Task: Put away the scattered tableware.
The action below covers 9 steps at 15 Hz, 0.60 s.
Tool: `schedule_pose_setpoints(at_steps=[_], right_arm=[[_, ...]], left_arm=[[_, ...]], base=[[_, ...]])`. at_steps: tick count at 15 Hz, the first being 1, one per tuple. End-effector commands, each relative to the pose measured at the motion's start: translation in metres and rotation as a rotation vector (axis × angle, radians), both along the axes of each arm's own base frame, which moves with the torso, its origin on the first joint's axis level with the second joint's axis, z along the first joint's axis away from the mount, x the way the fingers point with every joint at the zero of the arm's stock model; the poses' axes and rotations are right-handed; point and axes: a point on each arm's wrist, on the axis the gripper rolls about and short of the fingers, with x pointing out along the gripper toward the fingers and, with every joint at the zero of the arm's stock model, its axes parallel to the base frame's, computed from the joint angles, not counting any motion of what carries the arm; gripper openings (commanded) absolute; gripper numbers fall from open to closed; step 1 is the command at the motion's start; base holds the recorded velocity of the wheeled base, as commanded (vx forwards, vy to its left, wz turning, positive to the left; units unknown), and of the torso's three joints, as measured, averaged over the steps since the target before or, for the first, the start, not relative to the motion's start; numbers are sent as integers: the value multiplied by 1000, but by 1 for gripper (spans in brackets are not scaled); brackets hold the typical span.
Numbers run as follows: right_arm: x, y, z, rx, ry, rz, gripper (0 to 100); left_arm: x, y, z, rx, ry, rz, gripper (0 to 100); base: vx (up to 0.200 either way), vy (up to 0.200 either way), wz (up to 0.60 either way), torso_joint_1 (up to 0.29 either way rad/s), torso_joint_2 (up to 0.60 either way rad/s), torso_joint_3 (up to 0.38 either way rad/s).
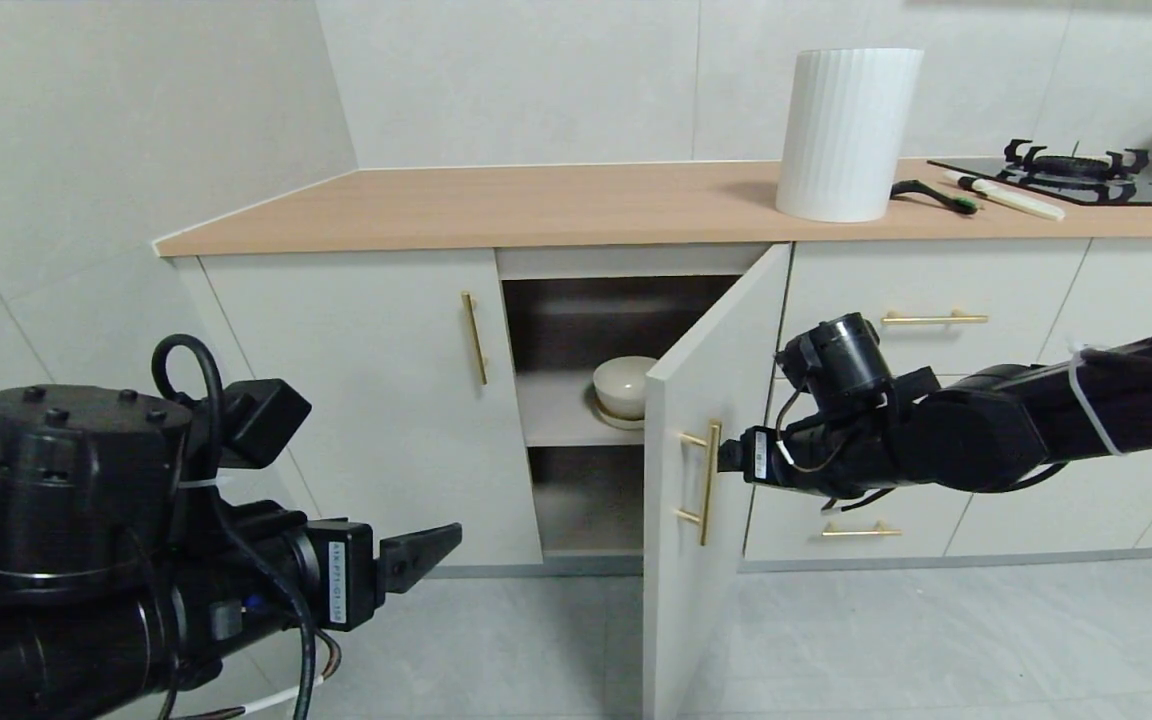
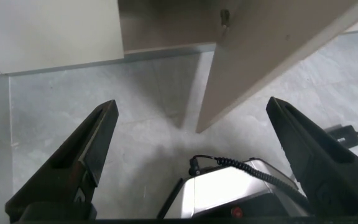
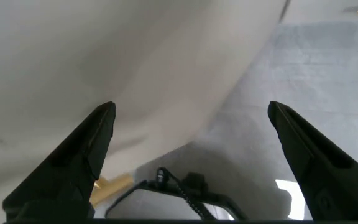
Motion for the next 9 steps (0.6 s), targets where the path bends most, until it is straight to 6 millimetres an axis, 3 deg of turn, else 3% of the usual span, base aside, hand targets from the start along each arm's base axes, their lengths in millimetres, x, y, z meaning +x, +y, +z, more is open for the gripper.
schedule_pose_setpoints(at_steps=[1,4,9], right_arm=[[3,5,-13,-12,22,4,100],[3,6,-15,-10,25,4,100],[4,12,-21,0,29,1,100]], left_arm=[[1,-1,-2,5,8,0,100],[1,-1,-2,8,8,-1,100],[1,-1,-3,19,7,-6,100]], base=[[0,0,0,0,0,0],[0,0,0,0,0,0],[200,0,0,-2,3,1]])
